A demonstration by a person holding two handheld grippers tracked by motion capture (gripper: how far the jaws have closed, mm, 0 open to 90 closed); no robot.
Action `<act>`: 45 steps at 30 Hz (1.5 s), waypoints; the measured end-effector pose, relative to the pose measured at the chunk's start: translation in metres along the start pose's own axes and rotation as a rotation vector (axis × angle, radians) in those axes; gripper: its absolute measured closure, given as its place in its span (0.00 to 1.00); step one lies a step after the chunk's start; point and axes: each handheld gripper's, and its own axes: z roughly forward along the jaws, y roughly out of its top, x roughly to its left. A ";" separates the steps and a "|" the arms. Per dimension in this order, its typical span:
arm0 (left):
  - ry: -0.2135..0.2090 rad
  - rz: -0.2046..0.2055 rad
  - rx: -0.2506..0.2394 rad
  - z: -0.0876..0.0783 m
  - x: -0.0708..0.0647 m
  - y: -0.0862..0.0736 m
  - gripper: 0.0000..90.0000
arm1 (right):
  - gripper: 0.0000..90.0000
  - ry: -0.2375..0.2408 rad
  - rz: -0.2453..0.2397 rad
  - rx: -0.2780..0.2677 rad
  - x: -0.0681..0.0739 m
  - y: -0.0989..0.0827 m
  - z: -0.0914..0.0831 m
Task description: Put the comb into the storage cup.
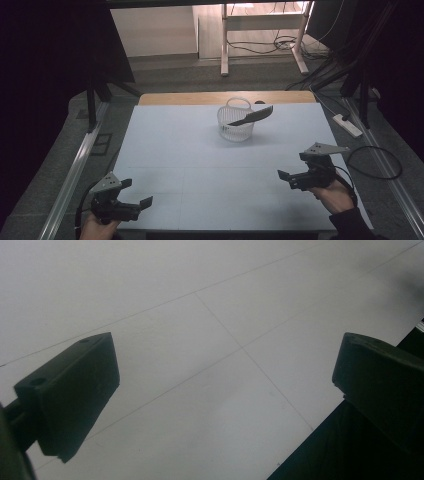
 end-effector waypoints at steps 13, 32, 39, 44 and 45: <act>0.003 -0.003 0.001 0.000 0.000 0.000 0.00 | 0.00 -0.017 -0.005 0.007 -0.002 -0.014 -0.014; 0.004 -0.003 -0.001 0.000 0.000 0.000 0.00 | 0.00 -0.074 0.057 0.005 -0.008 -0.038 -0.042; 0.006 -0.003 -0.001 0.000 0.000 0.000 0.00 | 0.00 -0.106 0.064 0.014 -0.010 -0.048 -0.051; 0.008 0.000 -0.002 -0.001 -0.001 0.000 0.00 | 0.00 -0.122 0.072 0.027 -0.009 -0.055 -0.057; 0.008 -0.001 -0.002 -0.001 -0.001 0.000 0.00 | 0.00 -0.125 0.076 0.029 -0.009 -0.055 -0.058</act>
